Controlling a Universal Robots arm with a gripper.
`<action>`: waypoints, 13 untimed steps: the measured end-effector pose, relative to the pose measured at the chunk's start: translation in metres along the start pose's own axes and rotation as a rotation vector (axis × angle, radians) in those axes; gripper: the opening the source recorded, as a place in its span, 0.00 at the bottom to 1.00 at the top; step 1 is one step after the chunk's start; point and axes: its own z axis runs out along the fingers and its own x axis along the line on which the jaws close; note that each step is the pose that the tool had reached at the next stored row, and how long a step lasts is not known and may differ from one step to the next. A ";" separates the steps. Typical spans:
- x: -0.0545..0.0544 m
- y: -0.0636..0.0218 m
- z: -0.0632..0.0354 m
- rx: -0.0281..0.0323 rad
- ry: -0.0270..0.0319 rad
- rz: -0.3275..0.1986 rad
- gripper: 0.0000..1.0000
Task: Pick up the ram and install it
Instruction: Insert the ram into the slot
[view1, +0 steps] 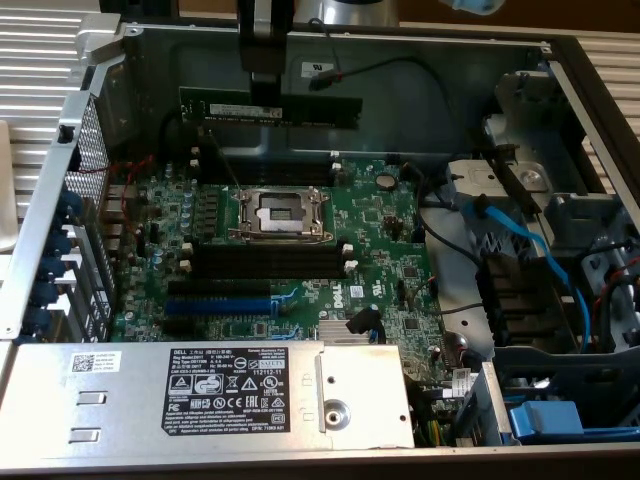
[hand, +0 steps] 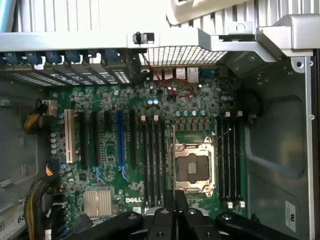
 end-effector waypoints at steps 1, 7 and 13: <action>0.000 0.0003 0.0017 -0.0001 0.0010 -0.001 0.12; 0.007 0.0005 0.0124 -0.0001 0.0013 -0.001 0.12; 0.031 -0.0007 0.0230 0.0000 0.0011 -0.001 0.12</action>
